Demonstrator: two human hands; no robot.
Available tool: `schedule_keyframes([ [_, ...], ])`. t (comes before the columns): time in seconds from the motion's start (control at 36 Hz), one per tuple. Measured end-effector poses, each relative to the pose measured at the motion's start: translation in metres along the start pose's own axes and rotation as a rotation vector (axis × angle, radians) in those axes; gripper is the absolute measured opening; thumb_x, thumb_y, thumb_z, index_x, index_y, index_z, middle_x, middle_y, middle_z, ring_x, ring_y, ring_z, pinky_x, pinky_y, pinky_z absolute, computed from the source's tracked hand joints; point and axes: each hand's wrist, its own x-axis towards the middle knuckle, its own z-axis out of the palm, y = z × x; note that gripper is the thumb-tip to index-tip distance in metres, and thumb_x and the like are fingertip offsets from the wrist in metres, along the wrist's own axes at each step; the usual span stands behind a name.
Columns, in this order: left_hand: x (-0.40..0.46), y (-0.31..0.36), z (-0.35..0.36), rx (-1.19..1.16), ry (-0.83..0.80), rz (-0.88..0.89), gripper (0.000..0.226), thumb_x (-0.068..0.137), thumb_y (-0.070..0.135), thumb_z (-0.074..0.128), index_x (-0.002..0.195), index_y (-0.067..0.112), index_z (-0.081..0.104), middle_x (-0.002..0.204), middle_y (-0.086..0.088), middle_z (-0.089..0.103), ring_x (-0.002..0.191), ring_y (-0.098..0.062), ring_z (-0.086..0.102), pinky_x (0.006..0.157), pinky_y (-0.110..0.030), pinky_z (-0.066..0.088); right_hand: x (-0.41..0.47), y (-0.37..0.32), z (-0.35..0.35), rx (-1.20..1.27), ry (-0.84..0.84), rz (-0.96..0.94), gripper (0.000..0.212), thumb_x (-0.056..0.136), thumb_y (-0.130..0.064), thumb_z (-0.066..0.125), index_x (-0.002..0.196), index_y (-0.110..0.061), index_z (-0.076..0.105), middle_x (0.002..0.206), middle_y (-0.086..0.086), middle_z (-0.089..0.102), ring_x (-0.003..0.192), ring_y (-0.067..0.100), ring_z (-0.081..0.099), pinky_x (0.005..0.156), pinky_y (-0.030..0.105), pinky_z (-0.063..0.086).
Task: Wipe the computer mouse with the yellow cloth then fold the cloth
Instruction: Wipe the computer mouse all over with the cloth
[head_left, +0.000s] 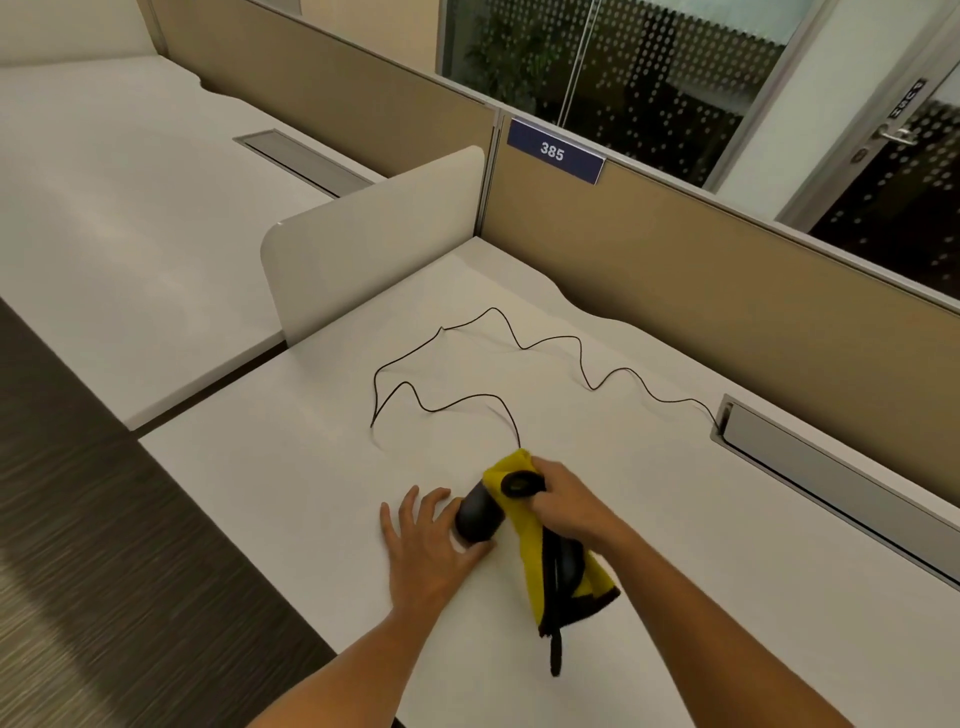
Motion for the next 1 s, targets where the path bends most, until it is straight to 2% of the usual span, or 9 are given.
schedule_keyframes([
  [0.08, 0.0, 0.0, -0.001, -0.002, -0.005, 0.001, 0.07, 0.072, 0.086, 0.047, 0.121, 0.039, 0.061, 0.135, 0.014, 0.054, 0.142, -0.025, 0.034, 0.118, -0.059, 0.009, 0.014, -0.007, -0.011, -0.108, 0.052, 0.016, 0.052, 0.078, 0.0, 0.045, 0.125, -0.017, 0.056, 0.114, 0.008, 0.063, 0.1, 0.027, 0.061, 0.079, 0.032, 0.049],
  [0.17, 0.0, 0.0, 0.0, -0.006, -0.001, 0.001, 0.069, 0.07, 0.086, 0.051, 0.12, 0.039, 0.062, 0.135, 0.013, 0.055, 0.141, -0.024, 0.035, 0.118, -0.059, 0.009, 0.028, -0.01, -0.01, -0.291, 0.065, -0.032, 0.046, 0.075, 0.0, 0.048, 0.117, -0.015, 0.059, 0.115, 0.008, 0.065, 0.107, 0.03, 0.059, 0.088, 0.039, 0.052],
  [0.22, 0.0, -0.001, 0.0, 0.004, 0.004, 0.002, 0.069, 0.069, 0.086, 0.05, 0.118, 0.039, 0.062, 0.134, 0.015, 0.055, 0.141, -0.024, 0.036, 0.118, -0.059, 0.011, 0.036, -0.01, -0.006, -0.395, 0.034, -0.037, 0.04, 0.075, -0.003, 0.051, 0.111, -0.017, 0.058, 0.112, 0.006, 0.064, 0.107, 0.03, 0.056, 0.085, 0.043, 0.053],
  [0.33, 0.001, 0.0, -0.001, -0.004, 0.008, -0.011, 0.068, 0.069, 0.087, 0.049, 0.118, 0.041, 0.061, 0.134, 0.017, 0.053, 0.143, -0.022, 0.033, 0.119, -0.059, 0.011, 0.044, -0.014, 0.005, -0.596, -0.062, -0.045, 0.027, 0.086, -0.008, 0.052, 0.111, -0.017, 0.054, 0.113, 0.006, 0.06, 0.111, 0.028, 0.047, 0.079, 0.038, 0.048],
  [0.44, 0.001, 0.0, -0.001, -0.005, 0.005, -0.014, 0.069, 0.07, 0.087, 0.048, 0.119, 0.04, 0.061, 0.135, 0.017, 0.053, 0.143, -0.022, 0.033, 0.119, -0.059, 0.011, 0.046, -0.01, 0.014, -0.62, -0.055, -0.072, 0.033, 0.088, -0.007, 0.052, 0.12, -0.016, 0.053, 0.116, 0.007, 0.058, 0.114, 0.027, 0.044, 0.086, 0.038, 0.05],
  [0.75, 0.001, 0.002, -0.003, -0.006, -0.009, -0.027, 0.069, 0.07, 0.089, 0.047, 0.121, 0.044, 0.058, 0.136, 0.019, 0.051, 0.144, -0.02, 0.029, 0.12, -0.056, 0.004, 0.037, -0.003, 0.027, -0.73, -0.072, -0.41, 0.047, 0.088, -0.007, 0.054, 0.129, -0.029, 0.055, 0.139, -0.012, 0.051, 0.106, 0.023, 0.041, 0.074, 0.037, 0.042],
  [0.83, 0.001, 0.005, -0.005, 0.028, -0.007, -0.034, 0.071, 0.071, 0.091, 0.041, 0.121, 0.044, 0.058, 0.133, 0.018, 0.053, 0.142, -0.021, 0.035, 0.119, -0.056, 0.008, 0.033, -0.003, 0.036, -0.777, -0.039, -0.542, 0.036, 0.087, -0.016, 0.061, 0.119, -0.034, 0.061, 0.131, -0.017, 0.057, 0.095, 0.02, 0.038, 0.065, 0.033, 0.032],
  [0.92, 0.0, 0.007, -0.006, 0.052, 0.022, -0.018, 0.071, 0.072, 0.088, 0.041, 0.119, 0.04, 0.061, 0.127, 0.012, 0.059, 0.135, -0.024, 0.045, 0.115, -0.059, 0.02, 0.028, -0.006, 0.042, -0.802, -0.027, -0.59, 0.033, 0.081, -0.016, 0.066, 0.109, -0.034, 0.063, 0.113, -0.018, 0.063, 0.09, 0.017, 0.036, 0.064, 0.034, 0.032],
  [1.0, 0.0, 0.007, -0.006, 0.057, 0.029, -0.013, 0.071, 0.071, 0.086, 0.045, 0.12, 0.038, 0.061, 0.126, 0.01, 0.061, 0.134, -0.026, 0.047, 0.114, -0.06, 0.023, 0.025, -0.007, 0.041, -0.814, -0.01, -0.628, 0.028, 0.081, -0.016, 0.067, 0.103, -0.033, 0.065, 0.109, -0.02, 0.065, 0.087, 0.014, 0.029, 0.064, 0.033, 0.03],
])
